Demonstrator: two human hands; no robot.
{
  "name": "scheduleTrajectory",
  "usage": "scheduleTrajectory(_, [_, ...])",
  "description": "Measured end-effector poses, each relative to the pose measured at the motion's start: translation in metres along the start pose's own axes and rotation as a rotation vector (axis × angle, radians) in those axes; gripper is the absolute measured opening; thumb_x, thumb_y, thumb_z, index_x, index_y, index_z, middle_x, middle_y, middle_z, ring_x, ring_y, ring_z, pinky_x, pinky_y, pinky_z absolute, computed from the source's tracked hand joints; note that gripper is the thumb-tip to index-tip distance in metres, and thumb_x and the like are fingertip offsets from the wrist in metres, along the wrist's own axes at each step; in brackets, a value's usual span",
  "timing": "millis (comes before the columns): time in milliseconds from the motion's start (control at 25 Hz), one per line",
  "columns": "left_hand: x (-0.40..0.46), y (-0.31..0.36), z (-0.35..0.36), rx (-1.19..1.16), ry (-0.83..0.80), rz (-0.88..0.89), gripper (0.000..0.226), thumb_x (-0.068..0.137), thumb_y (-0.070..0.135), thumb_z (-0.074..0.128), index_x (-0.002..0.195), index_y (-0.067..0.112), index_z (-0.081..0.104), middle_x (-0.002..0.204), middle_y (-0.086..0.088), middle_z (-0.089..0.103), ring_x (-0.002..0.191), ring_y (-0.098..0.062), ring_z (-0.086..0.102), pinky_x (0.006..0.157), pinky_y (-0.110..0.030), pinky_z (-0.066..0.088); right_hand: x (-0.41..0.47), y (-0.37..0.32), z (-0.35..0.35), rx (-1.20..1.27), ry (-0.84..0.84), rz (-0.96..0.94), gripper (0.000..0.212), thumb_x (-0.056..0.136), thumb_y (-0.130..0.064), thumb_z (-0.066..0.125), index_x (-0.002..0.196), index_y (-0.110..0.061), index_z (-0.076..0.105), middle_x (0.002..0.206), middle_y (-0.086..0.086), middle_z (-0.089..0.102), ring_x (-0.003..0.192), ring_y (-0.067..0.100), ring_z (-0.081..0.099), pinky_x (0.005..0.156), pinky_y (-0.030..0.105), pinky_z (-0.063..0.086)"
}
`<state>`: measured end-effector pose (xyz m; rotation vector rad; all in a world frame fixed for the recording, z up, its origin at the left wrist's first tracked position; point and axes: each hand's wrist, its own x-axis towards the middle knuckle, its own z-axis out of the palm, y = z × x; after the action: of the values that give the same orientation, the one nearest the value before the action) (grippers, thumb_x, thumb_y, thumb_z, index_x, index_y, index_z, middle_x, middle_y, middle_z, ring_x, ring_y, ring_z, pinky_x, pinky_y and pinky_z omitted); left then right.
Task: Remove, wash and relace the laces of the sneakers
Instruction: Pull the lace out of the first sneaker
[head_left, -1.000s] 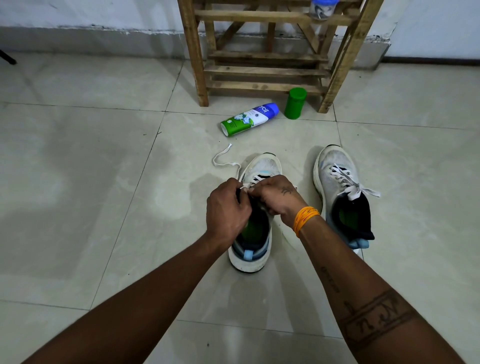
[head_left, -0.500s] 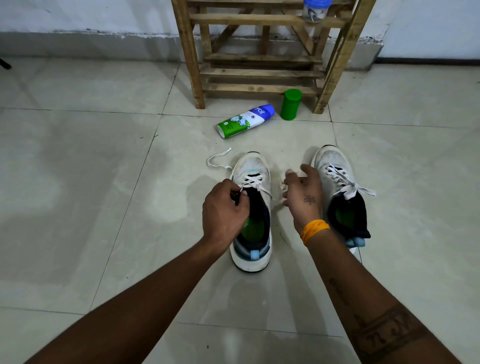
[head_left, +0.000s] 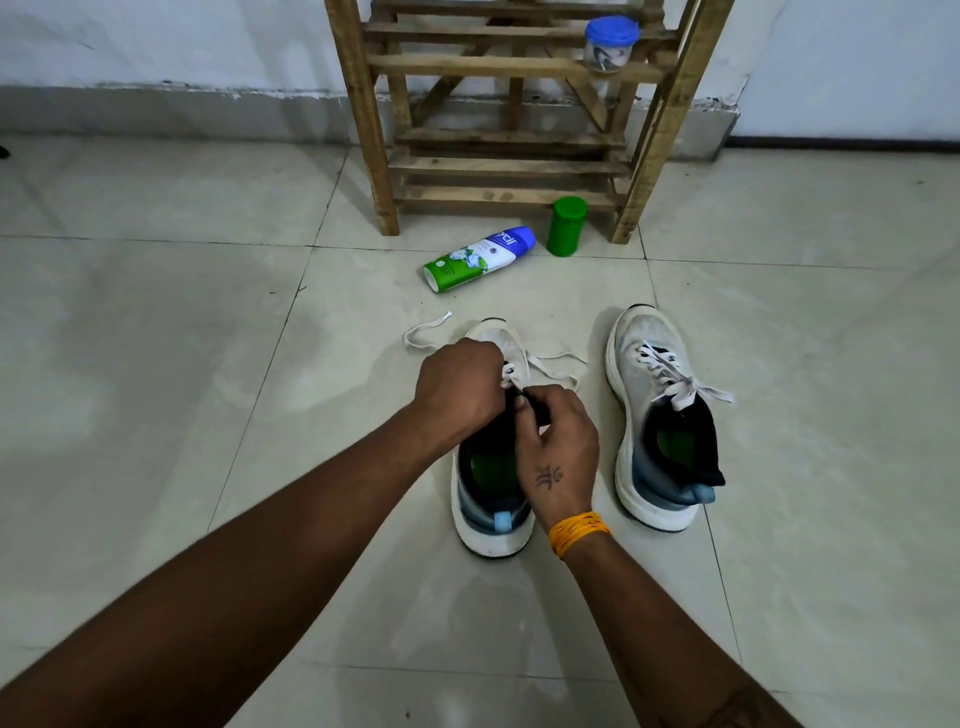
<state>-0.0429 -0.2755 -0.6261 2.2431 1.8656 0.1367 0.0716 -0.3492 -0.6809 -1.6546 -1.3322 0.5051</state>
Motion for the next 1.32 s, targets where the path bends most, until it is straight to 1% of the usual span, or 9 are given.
scheduleTrajectory(240, [-0.004, -0.041, 0.020, -0.483, 0.273, -0.482, 0.016, 0.083, 0.027, 0.063, 0.075, 0.014, 0.065, 0.079, -0.002, 0.068, 0.083, -0.028, 0.066, 0.064, -0.032, 0.044, -0.004, 0.001, -0.001, 0.071, 0.081, 0.066, 0.006, 0.099, -0.017, 0.063, 0.098, -0.014, 0.069, 0.091, -0.002, 0.065, 0.084, 0.016, 0.061, 0.078, 0.039, 0.052])
scheduleTrajectory(440, [-0.011, -0.041, 0.018, -0.293, 0.231, 0.040, 0.023, 0.086, 0.032, 0.069, 0.107, 0.026, 0.068, 0.104, 0.002, 0.066, 0.094, -0.022, 0.067, 0.072, -0.036, 0.052, -0.007, -0.003, 0.004, 0.096, 0.062, 0.034, 0.005, 0.099, -0.016, 0.063, 0.097, -0.014, 0.067, 0.092, -0.003, 0.065, 0.085, 0.015, 0.062, 0.078, 0.035, 0.052])
scheduleTrajectory(600, [-0.003, -0.018, 0.007, -0.029, 0.029, 0.192, 0.017, 0.090, 0.035, 0.060, 0.093, 0.021, 0.070, 0.097, -0.001, 0.067, 0.095, -0.025, 0.066, 0.066, -0.034, 0.045, -0.009, -0.004, 0.004, 0.102, 0.057, 0.051, 0.004, 0.098, -0.015, 0.063, 0.096, -0.015, 0.066, 0.092, -0.003, 0.065, 0.084, 0.012, 0.060, 0.078, 0.032, 0.050])
scheduleTrajectory(760, [0.002, -0.027, 0.002, 0.079, 0.163, -0.030, 0.016, 0.088, 0.024, 0.056, 0.088, 0.011, 0.065, 0.095, -0.010, 0.067, 0.088, -0.036, 0.066, 0.063, -0.032, 0.035, -0.009, -0.003, 0.003, 0.085, 0.088, 0.076, 0.004, 0.098, -0.015, 0.063, 0.096, -0.014, 0.067, 0.091, -0.003, 0.065, 0.083, 0.013, 0.058, 0.076, 0.031, 0.047])
scheduleTrajectory(880, [0.012, -0.044, -0.010, 0.096, 0.043, -0.291, 0.019, 0.085, 0.021, 0.062, 0.097, 0.009, 0.069, 0.102, -0.011, 0.070, 0.095, -0.035, 0.069, 0.069, -0.030, 0.040, -0.010, -0.005, 0.005, 0.091, 0.085, 0.079, 0.004, 0.098, -0.015, 0.063, 0.096, -0.014, 0.067, 0.091, -0.003, 0.065, 0.083, 0.013, 0.059, 0.075, 0.028, 0.045])
scheduleTrajectory(1000, [0.012, -0.037, -0.010, 0.097, 0.028, -0.037, 0.029, 0.084, 0.027, 0.063, 0.110, 0.018, 0.069, 0.113, -0.007, 0.065, 0.102, -0.033, 0.066, 0.075, -0.033, 0.046, -0.011, -0.006, 0.004, 0.105, 0.083, 0.066, 0.004, 0.099, -0.015, 0.063, 0.095, -0.014, 0.065, 0.090, -0.003, 0.065, 0.083, 0.013, 0.059, 0.075, 0.025, 0.044])
scheduleTrajectory(1120, [0.003, -0.015, 0.000, -0.033, -0.064, 0.182, 0.032, 0.081, 0.042, 0.053, 0.102, 0.024, 0.069, 0.105, -0.002, 0.068, 0.100, -0.030, 0.066, 0.075, -0.036, 0.051, -0.011, -0.006, 0.005, 0.116, 0.085, 0.074, 0.004, 0.098, -0.013, 0.063, 0.095, -0.014, 0.065, 0.091, -0.003, 0.066, 0.084, 0.013, 0.060, 0.075, 0.025, 0.044])
scheduleTrajectory(1240, [0.000, -0.016, 0.010, -0.096, 0.047, 0.159, 0.019, 0.087, 0.033, 0.058, 0.083, 0.017, 0.066, 0.086, -0.003, 0.069, 0.088, -0.030, 0.066, 0.065, -0.036, 0.049, -0.012, -0.005, 0.005, 0.118, 0.094, 0.086, 0.005, 0.098, -0.013, 0.063, 0.094, -0.014, 0.065, 0.090, -0.003, 0.066, 0.083, 0.013, 0.059, 0.074, 0.026, 0.043])
scheduleTrajectory(1320, [0.002, -0.032, 0.010, -0.152, 0.169, -0.030, 0.012, 0.086, 0.022, 0.061, 0.084, 0.014, 0.069, 0.087, -0.005, 0.071, 0.088, -0.032, 0.067, 0.068, -0.036, 0.049, -0.011, -0.005, 0.005, 0.117, 0.101, 0.104, 0.005, 0.098, -0.014, 0.063, 0.094, -0.015, 0.065, 0.090, -0.003, 0.066, 0.083, 0.014, 0.059, 0.074, 0.029, 0.044])
